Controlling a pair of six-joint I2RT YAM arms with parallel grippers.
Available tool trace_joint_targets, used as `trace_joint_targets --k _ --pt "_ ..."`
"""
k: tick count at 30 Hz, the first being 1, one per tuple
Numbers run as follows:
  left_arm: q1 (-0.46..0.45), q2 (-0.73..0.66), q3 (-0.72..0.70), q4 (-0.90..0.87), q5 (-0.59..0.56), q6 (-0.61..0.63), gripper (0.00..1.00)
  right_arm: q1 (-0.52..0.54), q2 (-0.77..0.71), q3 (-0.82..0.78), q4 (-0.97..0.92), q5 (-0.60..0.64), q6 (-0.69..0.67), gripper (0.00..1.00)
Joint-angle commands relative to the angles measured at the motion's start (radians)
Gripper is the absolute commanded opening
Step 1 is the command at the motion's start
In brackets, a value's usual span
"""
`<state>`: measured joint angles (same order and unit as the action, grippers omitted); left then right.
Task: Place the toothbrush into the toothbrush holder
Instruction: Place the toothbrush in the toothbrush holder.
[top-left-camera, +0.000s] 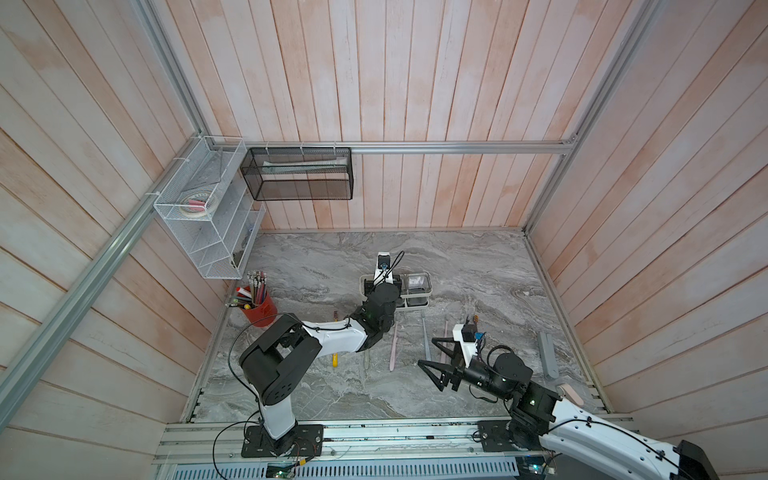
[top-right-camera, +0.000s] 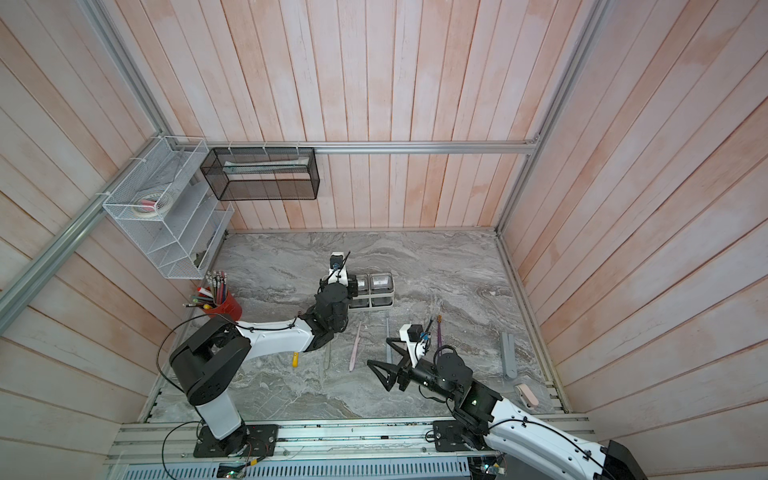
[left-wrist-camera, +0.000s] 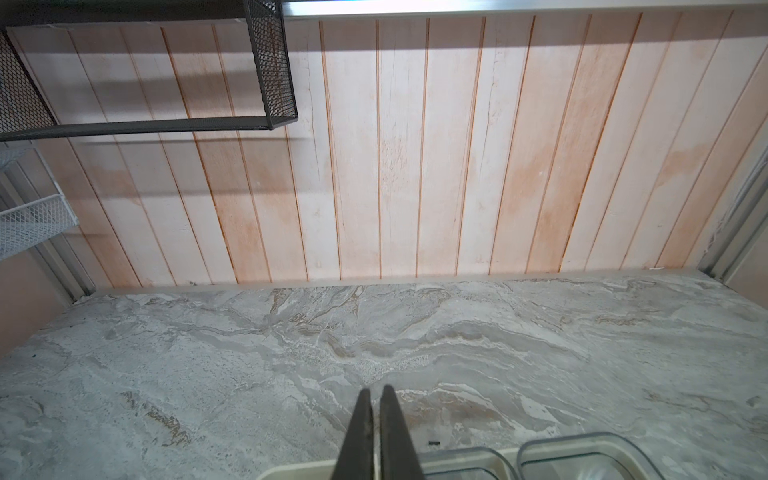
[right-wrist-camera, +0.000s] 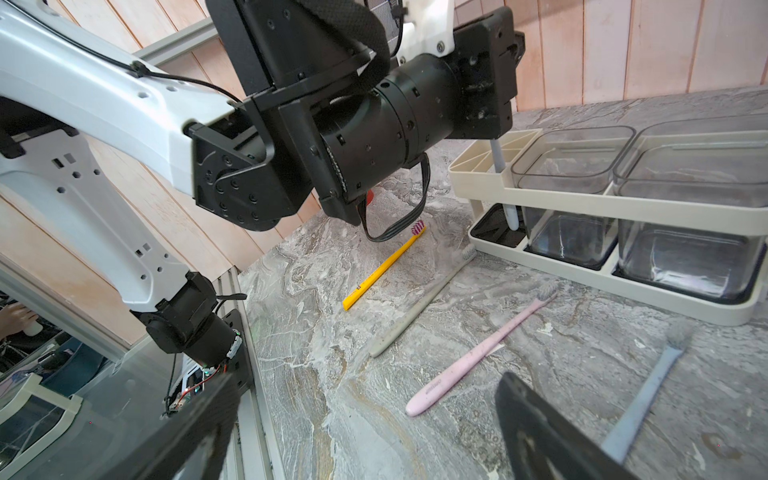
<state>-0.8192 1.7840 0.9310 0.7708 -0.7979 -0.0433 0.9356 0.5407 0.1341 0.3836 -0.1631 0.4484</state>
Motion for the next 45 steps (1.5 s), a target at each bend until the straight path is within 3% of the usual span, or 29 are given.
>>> trace_joint_targets --k 1,10,17,23,31,45 --pt "-0.005 0.018 -0.014 0.020 -0.008 -0.028 0.00 0.002 0.008 -0.008 0.045 -0.020 0.004 0.98" --pt "-0.003 0.032 -0.026 0.022 -0.021 -0.029 0.00 0.002 0.033 -0.014 0.069 -0.033 0.004 0.98" --pt "-0.001 0.037 -0.043 0.042 -0.025 -0.028 0.06 0.002 0.030 -0.022 0.077 -0.035 0.013 0.98" --pt "0.000 0.040 -0.050 0.050 -0.024 -0.028 0.21 0.002 0.031 -0.021 0.081 -0.035 0.018 0.98" --pt "0.002 0.027 -0.050 0.055 -0.021 -0.056 0.52 0.002 0.027 -0.014 0.070 -0.023 0.030 0.98" --pt "0.002 -0.095 0.008 0.008 0.016 -0.004 0.73 0.002 0.031 0.065 -0.023 0.047 0.040 0.98"
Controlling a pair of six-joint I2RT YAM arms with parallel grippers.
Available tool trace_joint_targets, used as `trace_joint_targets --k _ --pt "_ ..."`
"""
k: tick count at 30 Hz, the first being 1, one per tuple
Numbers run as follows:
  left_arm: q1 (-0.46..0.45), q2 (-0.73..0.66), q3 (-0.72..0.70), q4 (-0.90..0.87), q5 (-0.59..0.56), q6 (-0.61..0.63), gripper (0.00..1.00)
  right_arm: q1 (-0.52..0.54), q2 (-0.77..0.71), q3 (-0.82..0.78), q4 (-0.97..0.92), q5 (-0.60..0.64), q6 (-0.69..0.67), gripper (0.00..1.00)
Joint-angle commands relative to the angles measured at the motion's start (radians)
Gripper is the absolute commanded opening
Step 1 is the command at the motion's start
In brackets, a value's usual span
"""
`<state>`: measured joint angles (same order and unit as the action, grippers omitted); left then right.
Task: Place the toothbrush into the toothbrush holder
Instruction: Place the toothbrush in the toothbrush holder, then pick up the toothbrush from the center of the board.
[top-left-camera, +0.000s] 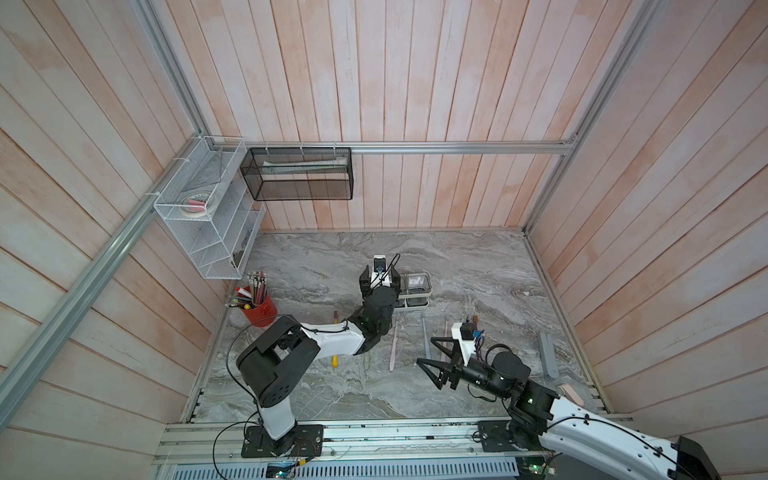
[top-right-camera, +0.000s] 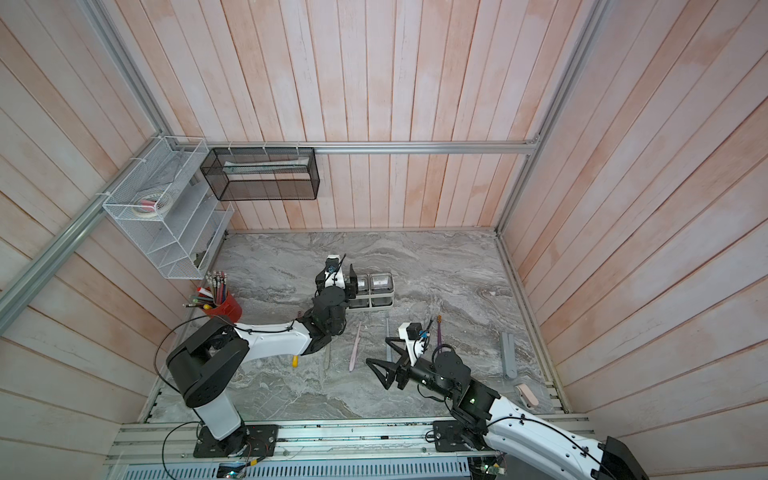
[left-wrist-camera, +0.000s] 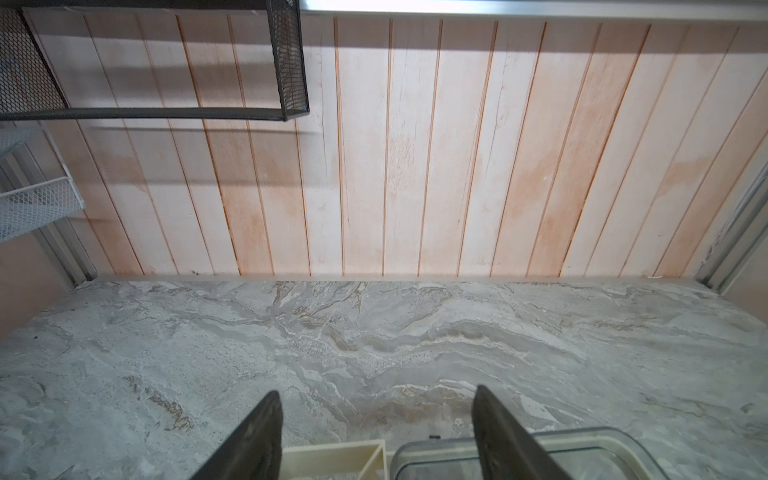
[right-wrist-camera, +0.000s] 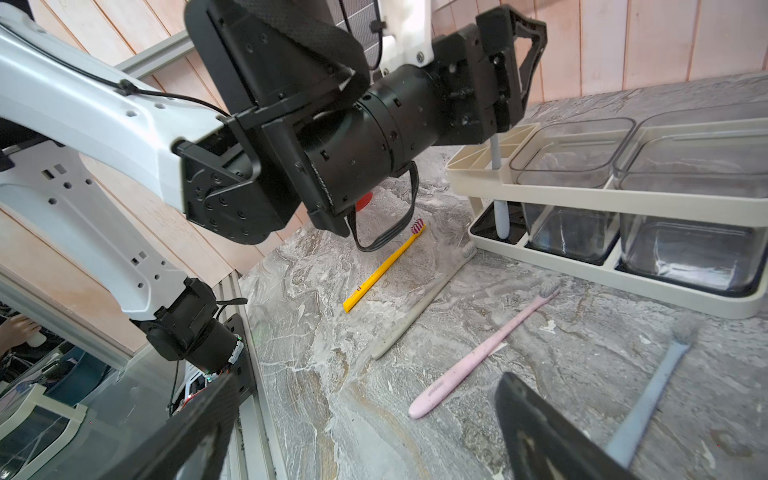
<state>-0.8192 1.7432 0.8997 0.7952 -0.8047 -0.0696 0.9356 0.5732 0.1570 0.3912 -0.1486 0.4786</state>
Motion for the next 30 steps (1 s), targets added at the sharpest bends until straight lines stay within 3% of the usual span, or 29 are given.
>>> trace_joint_targets --k 1,8,13,16,22,27,30 --pt "0.002 -0.069 0.047 -0.025 0.026 0.024 0.74 0.002 -0.001 0.055 -0.043 0.044 0.013 0.98" --pt "0.000 -0.188 0.089 -0.151 0.025 0.018 0.81 0.002 0.016 0.170 -0.267 0.285 0.080 0.98" --pt "0.000 -0.314 0.101 -0.407 0.011 -0.096 0.87 -0.007 0.043 0.286 -0.489 0.469 0.156 0.98" --pt "0.001 -0.379 0.124 -0.632 0.007 -0.186 0.97 -0.061 0.055 0.348 -0.688 0.607 0.266 0.98" --pt "0.026 -0.473 0.154 -1.062 0.062 -0.429 1.00 -0.295 0.067 0.377 -0.819 0.498 0.308 0.98" --pt "0.086 -0.500 0.152 -1.282 0.178 -0.566 1.00 -0.396 0.140 0.424 -0.898 0.507 0.287 0.98" --pt "0.100 -0.500 0.142 -1.345 0.208 -0.589 1.00 -0.429 0.218 0.448 -0.917 0.494 0.262 0.98"
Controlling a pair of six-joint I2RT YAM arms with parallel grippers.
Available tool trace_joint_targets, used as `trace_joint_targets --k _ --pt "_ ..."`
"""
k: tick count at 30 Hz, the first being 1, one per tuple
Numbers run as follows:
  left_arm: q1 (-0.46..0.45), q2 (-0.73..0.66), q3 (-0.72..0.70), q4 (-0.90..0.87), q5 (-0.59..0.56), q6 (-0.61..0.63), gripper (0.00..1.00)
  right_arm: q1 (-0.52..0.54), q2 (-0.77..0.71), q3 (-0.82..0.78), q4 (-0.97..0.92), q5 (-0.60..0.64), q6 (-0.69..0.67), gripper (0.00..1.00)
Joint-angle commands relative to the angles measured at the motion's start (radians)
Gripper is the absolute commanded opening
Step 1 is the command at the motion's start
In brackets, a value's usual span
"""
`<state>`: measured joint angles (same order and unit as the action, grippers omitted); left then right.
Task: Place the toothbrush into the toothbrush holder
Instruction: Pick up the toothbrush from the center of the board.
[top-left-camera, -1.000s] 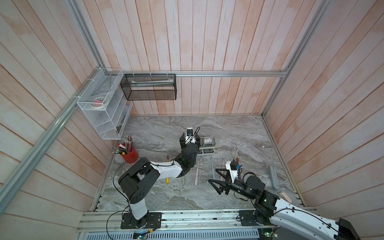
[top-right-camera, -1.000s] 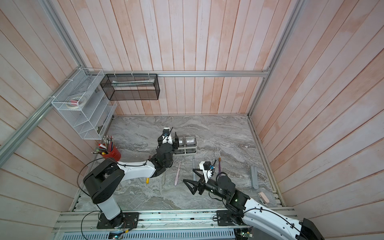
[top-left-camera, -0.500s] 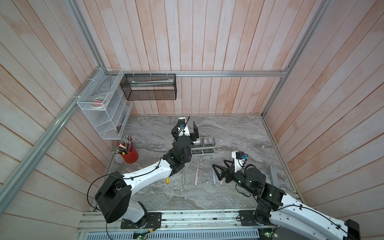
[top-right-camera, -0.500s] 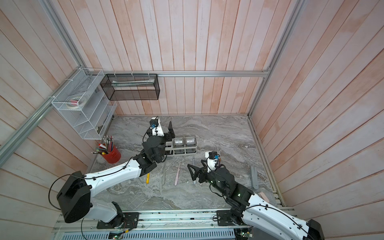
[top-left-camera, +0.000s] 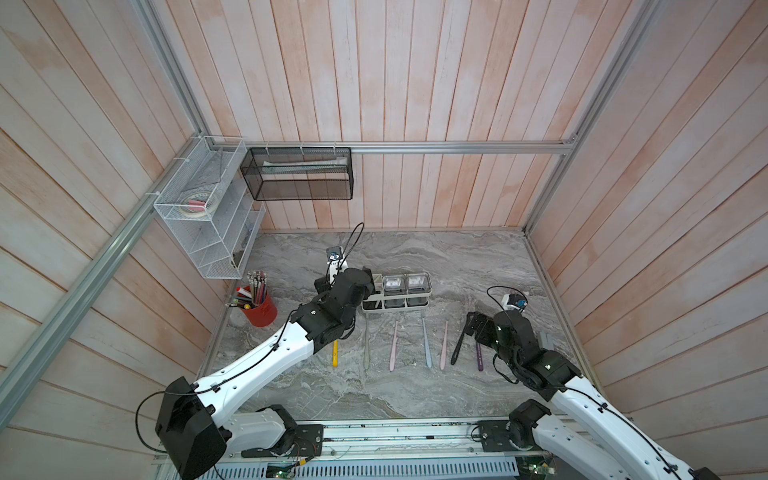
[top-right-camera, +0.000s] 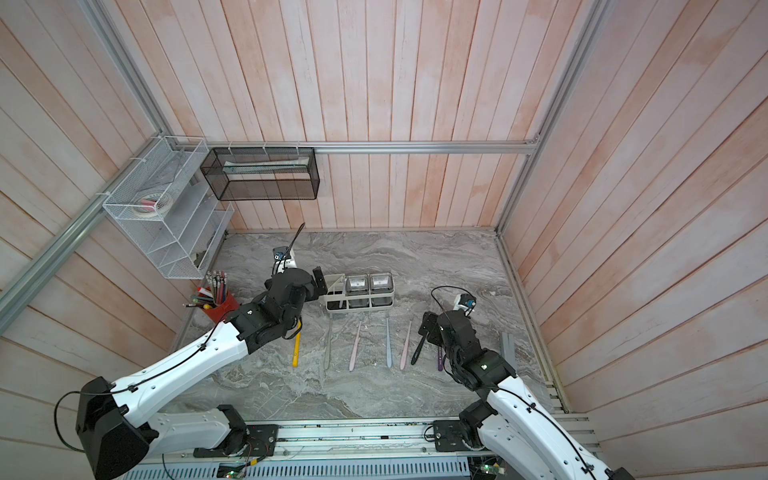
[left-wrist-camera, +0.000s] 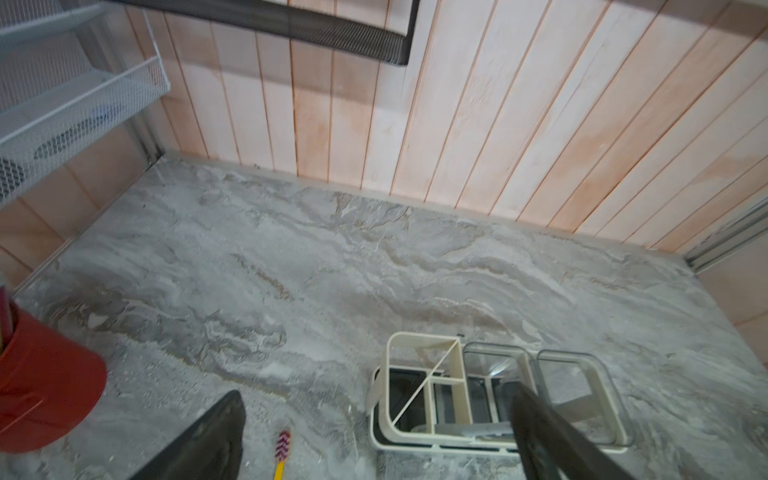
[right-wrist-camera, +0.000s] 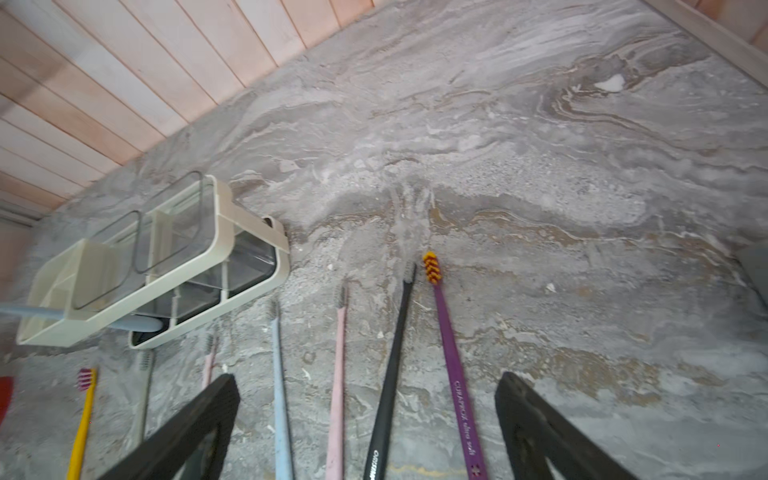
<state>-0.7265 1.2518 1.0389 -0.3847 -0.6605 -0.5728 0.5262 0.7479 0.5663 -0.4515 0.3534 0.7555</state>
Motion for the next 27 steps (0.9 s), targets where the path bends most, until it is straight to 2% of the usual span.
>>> trace_joint_targets --k 1,3,7,10,12,15,20,22,27 --pt "0.007 -0.008 -0.003 -0.178 0.068 -0.090 1.00 -0.027 0.074 0.049 -0.079 -0.008 -0.028 0.98" --pt "0.010 -0.010 -0.011 -0.204 0.074 -0.109 1.00 -0.031 0.123 0.067 -0.094 -0.001 -0.036 0.97" --pt "0.033 -0.018 -0.049 -0.225 0.110 -0.129 1.00 -0.029 0.153 0.057 -0.044 -0.103 -0.057 0.97" --pt "0.098 -0.007 -0.085 -0.253 0.205 -0.156 0.99 -0.009 0.124 0.042 -0.009 -0.109 -0.061 0.98" --pt "0.146 0.003 -0.120 -0.246 0.284 -0.154 0.91 -0.006 0.093 0.027 0.017 -0.120 -0.062 0.98" --pt "0.200 0.039 -0.152 -0.246 0.368 -0.154 0.89 -0.005 0.055 0.009 0.053 -0.140 -0.074 0.98" --pt "0.210 0.114 -0.143 -0.281 0.407 -0.153 0.88 0.004 0.060 0.010 0.071 -0.159 -0.093 0.98" --pt "0.202 0.121 -0.156 -0.284 0.458 -0.151 0.87 0.010 0.065 0.011 0.071 -0.157 -0.098 0.98" --pt "0.187 0.109 -0.228 -0.311 0.466 -0.173 0.86 0.017 0.053 0.000 0.084 -0.151 -0.104 0.98"
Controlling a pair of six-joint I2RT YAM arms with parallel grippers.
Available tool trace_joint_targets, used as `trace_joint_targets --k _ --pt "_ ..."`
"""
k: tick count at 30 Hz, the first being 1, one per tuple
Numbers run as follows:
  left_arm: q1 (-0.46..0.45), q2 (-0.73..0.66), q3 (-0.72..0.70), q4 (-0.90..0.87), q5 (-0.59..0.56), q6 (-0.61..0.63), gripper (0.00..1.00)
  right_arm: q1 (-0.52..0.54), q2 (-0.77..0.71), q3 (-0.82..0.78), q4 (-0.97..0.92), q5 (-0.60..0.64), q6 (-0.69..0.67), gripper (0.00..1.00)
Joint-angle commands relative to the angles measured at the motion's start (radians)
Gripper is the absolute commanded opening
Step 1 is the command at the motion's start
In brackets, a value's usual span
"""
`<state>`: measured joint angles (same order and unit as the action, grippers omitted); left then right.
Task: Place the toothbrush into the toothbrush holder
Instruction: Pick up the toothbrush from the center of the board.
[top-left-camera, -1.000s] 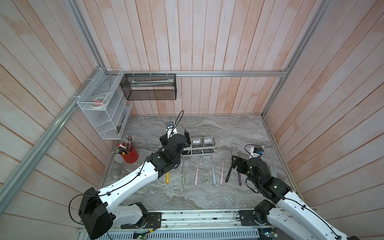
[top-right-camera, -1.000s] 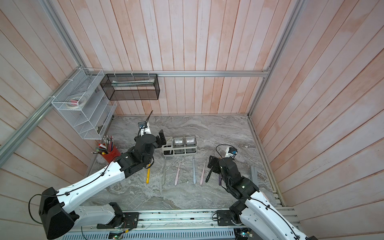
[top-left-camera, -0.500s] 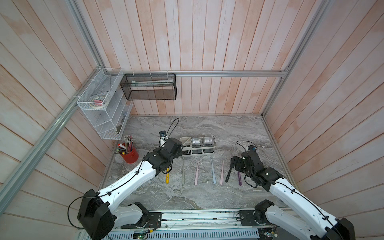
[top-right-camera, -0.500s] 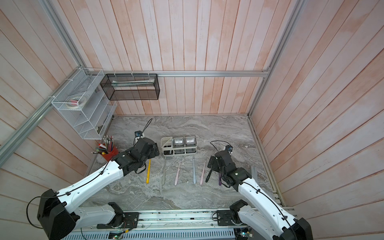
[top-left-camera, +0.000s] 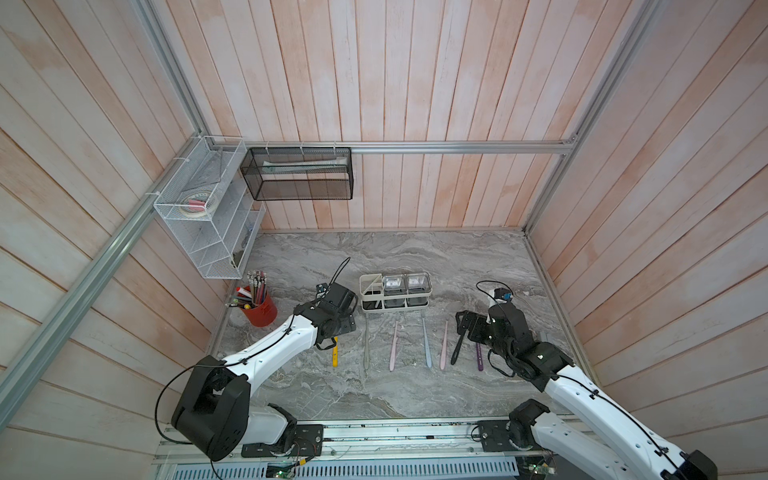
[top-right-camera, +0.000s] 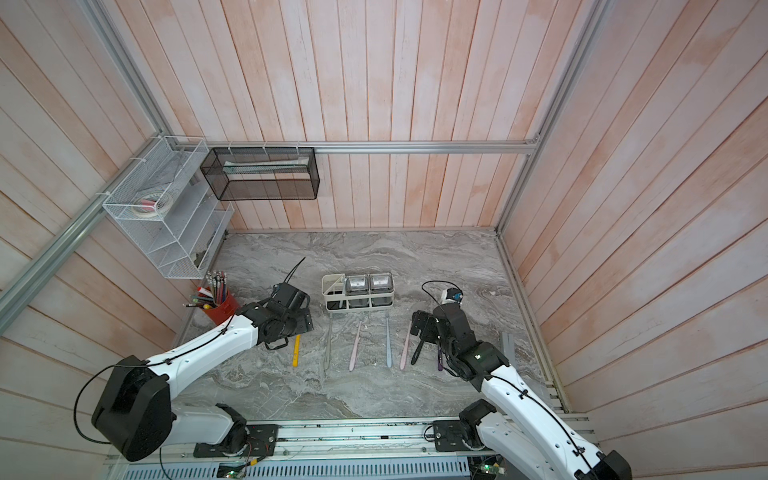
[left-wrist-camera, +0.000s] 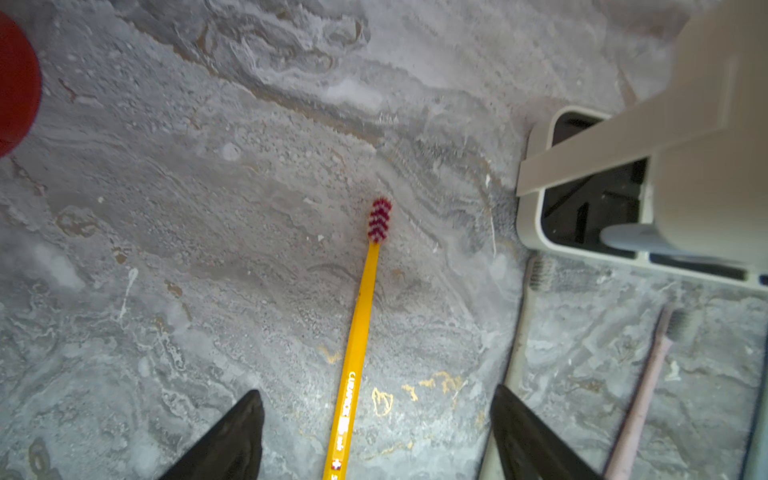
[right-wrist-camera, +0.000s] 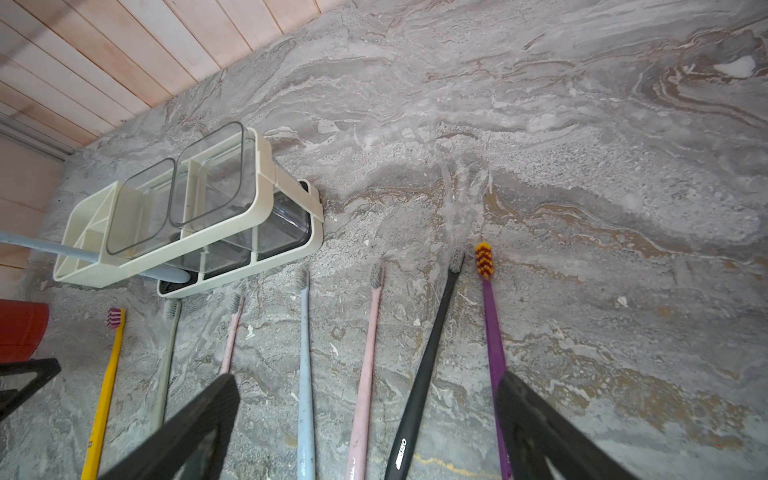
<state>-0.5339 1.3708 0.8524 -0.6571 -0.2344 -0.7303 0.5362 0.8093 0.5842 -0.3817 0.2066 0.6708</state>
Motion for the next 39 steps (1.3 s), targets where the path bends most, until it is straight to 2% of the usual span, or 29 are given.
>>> trace_joint_targets --k 1,3,12,18,30,36,39 --pt "-0.006 -0.008 -0.054 -0.046 0.042 -0.017 0.86 0.007 -0.013 -0.022 0.017 -0.003 -0.020 0.98" --pt "-0.013 -0.001 -0.058 -0.056 0.072 -0.008 0.81 0.007 -0.018 -0.029 0.022 -0.004 -0.020 0.98" --pt "-0.144 0.011 -0.087 -0.145 0.073 -0.081 0.77 0.008 -0.040 -0.035 0.024 -0.006 -0.027 0.98" --pt "-0.143 0.013 -0.139 -0.127 0.048 -0.124 0.70 0.010 -0.042 -0.037 0.030 -0.022 -0.031 0.98" --pt "-0.130 0.108 -0.155 -0.041 0.031 -0.103 0.57 0.019 -0.054 -0.041 0.037 -0.034 -0.023 0.98" --pt "-0.085 0.128 -0.171 -0.013 0.034 -0.079 0.36 0.027 -0.059 -0.041 0.038 -0.034 -0.014 0.98" --pt "-0.081 0.122 -0.176 -0.009 0.032 -0.078 0.31 0.027 -0.058 -0.035 0.033 -0.033 -0.014 0.98"
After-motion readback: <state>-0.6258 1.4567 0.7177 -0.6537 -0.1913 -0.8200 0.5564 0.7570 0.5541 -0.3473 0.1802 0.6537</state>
